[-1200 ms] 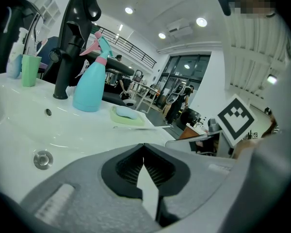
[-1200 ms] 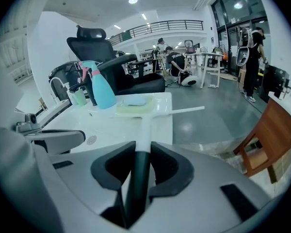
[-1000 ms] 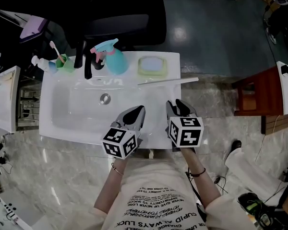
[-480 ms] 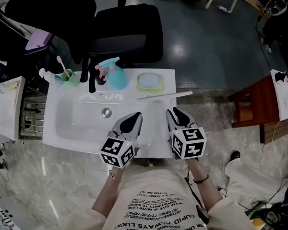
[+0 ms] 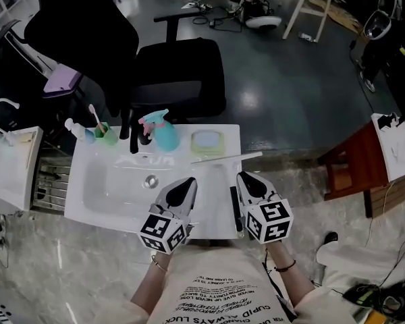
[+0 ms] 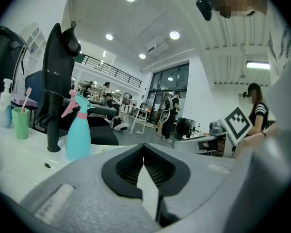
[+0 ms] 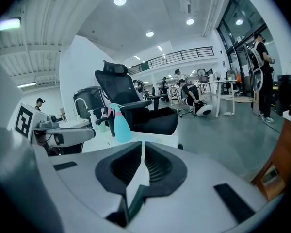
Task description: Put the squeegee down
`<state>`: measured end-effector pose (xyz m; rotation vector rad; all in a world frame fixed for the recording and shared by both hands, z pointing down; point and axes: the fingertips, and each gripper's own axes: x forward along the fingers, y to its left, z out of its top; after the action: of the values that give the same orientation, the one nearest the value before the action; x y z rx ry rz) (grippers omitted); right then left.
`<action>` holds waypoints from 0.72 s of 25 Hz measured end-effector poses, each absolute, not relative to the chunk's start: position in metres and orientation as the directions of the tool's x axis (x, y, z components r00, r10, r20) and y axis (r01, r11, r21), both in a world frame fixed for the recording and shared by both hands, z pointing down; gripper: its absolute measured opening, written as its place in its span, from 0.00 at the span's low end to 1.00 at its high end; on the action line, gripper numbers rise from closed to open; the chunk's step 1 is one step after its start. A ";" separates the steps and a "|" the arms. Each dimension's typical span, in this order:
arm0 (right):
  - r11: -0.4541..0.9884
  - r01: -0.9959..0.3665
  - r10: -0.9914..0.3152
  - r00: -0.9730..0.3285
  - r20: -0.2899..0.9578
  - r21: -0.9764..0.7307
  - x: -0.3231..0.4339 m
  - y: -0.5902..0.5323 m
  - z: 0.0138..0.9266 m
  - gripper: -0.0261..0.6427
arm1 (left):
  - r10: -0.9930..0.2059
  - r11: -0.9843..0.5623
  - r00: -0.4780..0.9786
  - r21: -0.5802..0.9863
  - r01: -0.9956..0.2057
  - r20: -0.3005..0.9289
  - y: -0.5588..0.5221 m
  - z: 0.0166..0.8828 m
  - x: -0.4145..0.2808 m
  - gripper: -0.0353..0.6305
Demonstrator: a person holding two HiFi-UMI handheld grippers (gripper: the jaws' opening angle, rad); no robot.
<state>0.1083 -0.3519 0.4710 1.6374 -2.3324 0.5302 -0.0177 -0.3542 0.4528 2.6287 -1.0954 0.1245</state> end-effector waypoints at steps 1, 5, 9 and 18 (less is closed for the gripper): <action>0.306 -0.939 -0.857 -0.343 0.385 -0.157 0.110 -0.351 0.468 0.07 | -0.684 -0.670 0.707 0.226 -0.707 0.183 -0.353 0.450 -0.018 0.09; 0.318 -0.934 -0.870 -0.356 0.341 -0.162 0.114 -0.346 0.456 0.05 | -0.694 -0.673 0.701 0.200 -0.712 0.164 -0.349 0.443 -0.022 0.09; 0.325 -0.928 -0.882 -0.367 0.296 -0.181 0.118 -0.342 0.448 0.05 | -0.708 -0.669 0.693 0.184 -0.720 0.139 -0.348 0.435 -0.026 0.09; 0.316 -0.918 -0.904 -0.368 0.217 -0.239 0.133 -0.333 0.436 0.05 | -0.739 -0.646 0.665 0.164 -0.745 0.108 -0.345 0.427 -0.039 0.09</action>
<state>0.1332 -0.3328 0.4362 1.7413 -2.5131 0.5037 -0.0393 -0.3455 0.4267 2.6861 -1.2113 0.0463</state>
